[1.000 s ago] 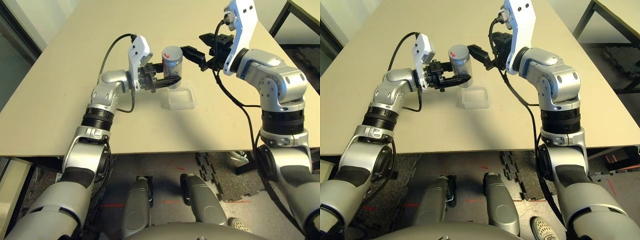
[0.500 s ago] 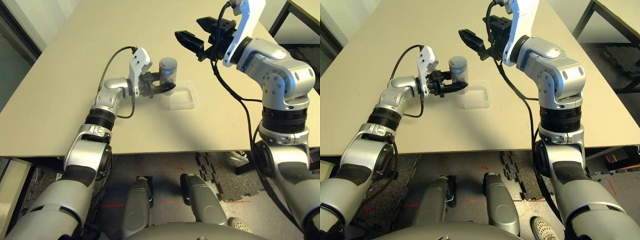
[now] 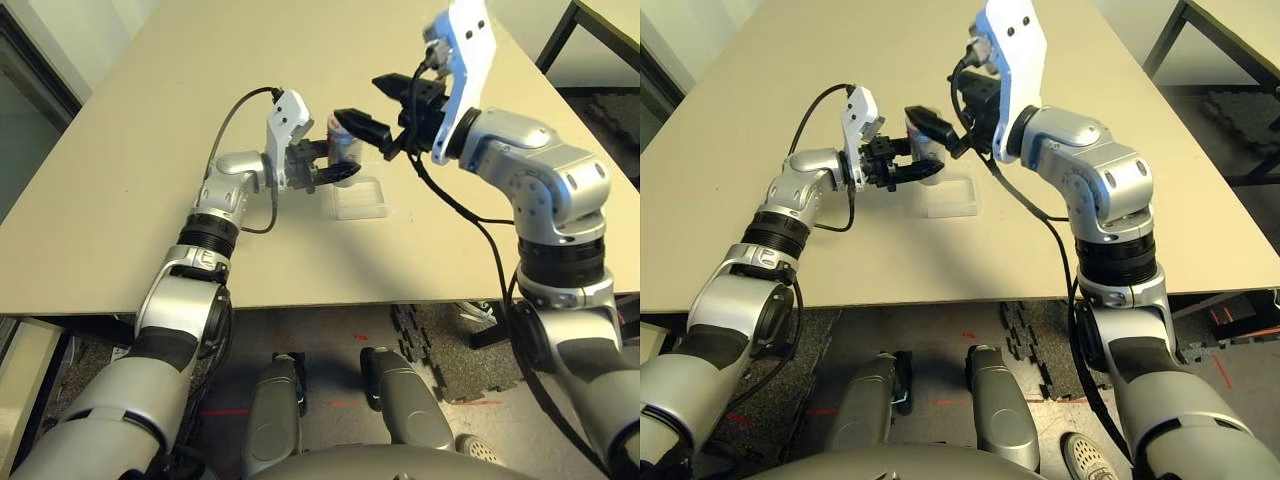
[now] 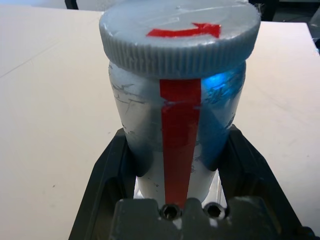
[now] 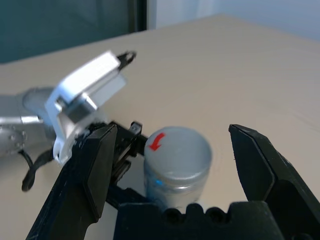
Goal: Pour the medicine from the bottle into the box.
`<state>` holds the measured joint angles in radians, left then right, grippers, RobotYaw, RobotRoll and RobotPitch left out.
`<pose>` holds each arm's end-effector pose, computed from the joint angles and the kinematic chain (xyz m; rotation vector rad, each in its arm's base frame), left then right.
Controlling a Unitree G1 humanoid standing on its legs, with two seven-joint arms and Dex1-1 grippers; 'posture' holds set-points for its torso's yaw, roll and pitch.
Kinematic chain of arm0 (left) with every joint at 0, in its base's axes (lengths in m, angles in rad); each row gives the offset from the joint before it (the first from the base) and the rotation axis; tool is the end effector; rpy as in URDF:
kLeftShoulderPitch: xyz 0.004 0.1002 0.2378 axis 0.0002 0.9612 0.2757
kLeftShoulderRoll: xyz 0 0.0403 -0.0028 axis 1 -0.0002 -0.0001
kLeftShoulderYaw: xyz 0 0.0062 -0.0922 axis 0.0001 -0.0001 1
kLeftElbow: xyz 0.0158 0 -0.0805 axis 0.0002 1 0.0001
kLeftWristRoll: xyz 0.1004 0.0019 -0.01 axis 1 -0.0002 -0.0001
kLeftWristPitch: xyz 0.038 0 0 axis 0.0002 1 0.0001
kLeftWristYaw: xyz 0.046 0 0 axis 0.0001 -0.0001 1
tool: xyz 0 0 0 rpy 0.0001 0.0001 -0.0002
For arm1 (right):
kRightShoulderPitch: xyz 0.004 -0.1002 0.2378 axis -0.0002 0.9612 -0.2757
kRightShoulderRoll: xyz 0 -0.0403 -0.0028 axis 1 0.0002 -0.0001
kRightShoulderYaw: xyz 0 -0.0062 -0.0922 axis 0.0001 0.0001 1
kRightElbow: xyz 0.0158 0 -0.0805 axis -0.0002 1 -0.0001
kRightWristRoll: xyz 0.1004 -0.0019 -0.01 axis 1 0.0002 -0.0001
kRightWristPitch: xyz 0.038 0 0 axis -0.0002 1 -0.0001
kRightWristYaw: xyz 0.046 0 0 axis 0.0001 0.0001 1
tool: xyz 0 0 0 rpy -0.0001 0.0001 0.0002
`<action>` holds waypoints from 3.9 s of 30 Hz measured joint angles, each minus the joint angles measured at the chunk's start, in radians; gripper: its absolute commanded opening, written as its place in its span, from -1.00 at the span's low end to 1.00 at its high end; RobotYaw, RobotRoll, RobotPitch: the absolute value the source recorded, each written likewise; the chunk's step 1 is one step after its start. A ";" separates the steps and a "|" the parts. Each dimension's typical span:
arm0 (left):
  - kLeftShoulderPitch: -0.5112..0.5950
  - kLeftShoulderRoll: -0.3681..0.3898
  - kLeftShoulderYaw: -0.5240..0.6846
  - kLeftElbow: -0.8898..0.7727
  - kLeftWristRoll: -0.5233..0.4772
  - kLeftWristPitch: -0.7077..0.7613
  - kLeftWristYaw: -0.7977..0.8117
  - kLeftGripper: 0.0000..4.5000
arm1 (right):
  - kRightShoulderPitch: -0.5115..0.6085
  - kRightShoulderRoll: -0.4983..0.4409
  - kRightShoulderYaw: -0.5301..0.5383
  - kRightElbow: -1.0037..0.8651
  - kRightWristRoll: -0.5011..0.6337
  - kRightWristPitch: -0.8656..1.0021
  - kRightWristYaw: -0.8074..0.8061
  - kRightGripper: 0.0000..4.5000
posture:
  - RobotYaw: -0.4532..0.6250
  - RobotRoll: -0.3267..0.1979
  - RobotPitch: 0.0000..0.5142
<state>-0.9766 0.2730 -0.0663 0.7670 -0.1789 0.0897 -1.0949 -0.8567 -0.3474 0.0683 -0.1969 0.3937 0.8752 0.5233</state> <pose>0.3504 0.1515 0.1829 0.1939 -0.0110 -1.1791 0.2752 -0.1274 0.2593 -0.1755 -0.0718 0.8655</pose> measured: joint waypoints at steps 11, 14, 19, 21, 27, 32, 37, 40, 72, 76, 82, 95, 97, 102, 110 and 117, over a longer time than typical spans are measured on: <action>-0.004 -0.011 -0.002 -0.062 -0.004 0.041 -0.007 0.09 | 0.006 -0.019 0.024 0.000 -0.037 -0.045 0.015 1.00 | -0.58 0.25 -0.49; -0.004 -0.012 -0.002 -0.088 -0.005 0.050 -0.007 0.09 | 0.006 -0.019 0.030 0.001 -0.044 -0.057 0.014 1.00 | -0.58 0.25 -0.48; 0.002 -0.016 -0.003 -0.107 -0.005 0.065 -0.007 0.09 | 0.006 -0.019 0.031 0.002 -0.045 -0.062 0.013 0.92 | -0.57 0.25 -0.48; 0.003 -0.016 -0.003 -0.118 -0.005 0.069 -0.007 0.09 | 0.006 -0.019 0.031 0.003 -0.045 -0.063 0.013 0.71 | -0.57 0.25 -0.48; 0.004 -0.015 -0.002 -0.124 -0.008 0.071 -0.008 0.09 | 0.006 -0.013 0.029 0.008 -0.052 -0.067 0.001 0.15 | -0.57 0.25 -0.48; 0.005 -0.015 -0.002 -0.124 -0.009 0.071 -0.008 0.09 | 0.006 -0.012 0.029 0.009 -0.053 -0.067 0.001 0.15 | -0.57 0.25 -0.48; 0.008 -0.014 -0.003 -0.145 -0.015 0.093 -0.016 0.09 | 0.004 -0.015 -0.003 0.045 -0.023 -0.088 0.053 0.15 | -0.58 0.25 -0.47; 0.011 -0.008 -0.003 -0.202 -0.033 0.147 -0.038 0.09 | -0.014 -0.054 -0.029 0.112 0.018 -0.155 0.179 0.15 | -0.56 0.25 -0.46; 0.089 0.059 -0.089 -0.676 -0.257 0.486 -0.114 0.09 | -0.185 -0.284 -0.048 0.399 0.264 -0.157 0.943 0.15 | -0.37 0.25 -0.37; 0.089 0.067 -0.095 -0.672 -0.255 0.484 -0.106 0.09 | -0.179 -0.285 -0.050 0.398 0.262 -0.167 0.935 0.58 | -0.37 0.25 -0.39; 0.089 0.102 -0.068 -0.594 -0.233 0.426 -0.052 0.09 | -0.178 -0.265 -0.084 0.314 0.247 -0.163 0.740 1.00 | -0.38 0.25 -0.42; 0.096 0.110 -0.068 -0.481 -0.189 0.325 -0.048 0.09 | -0.107 -0.191 -0.004 0.119 0.111 -0.170 0.427 1.00 | -0.44 0.25 -0.43; 0.096 0.104 -0.068 -0.476 -0.188 0.322 -0.048 0.09 | -0.107 -0.169 0.010 0.128 0.067 -0.189 0.386 1.00 | -0.43 0.25 -0.43; 0.094 0.102 -0.068 -0.469 -0.178 0.319 -0.037 0.09 | -0.107 -0.137 0.026 0.162 0.017 -0.227 0.345 1.00 | -0.43 0.25 -0.43; 0.091 0.100 -0.068 -0.466 -0.173 0.327 -0.011 0.09 | -0.117 -0.129 0.030 0.199 0.000 -0.254 0.336 1.00 | -0.43 0.25 -0.41; 0.091 0.107 -0.062 -0.442 -0.173 0.327 0.000 0.09 | -0.105 -0.160 0.026 0.196 0.002 -0.247 0.335 1.00 | -0.44 0.25 -0.38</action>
<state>-0.8851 0.3798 -0.1279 0.3252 -0.3514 0.4168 -1.0950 -0.9613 -0.5076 0.0946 -0.0011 0.3953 0.6285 0.8586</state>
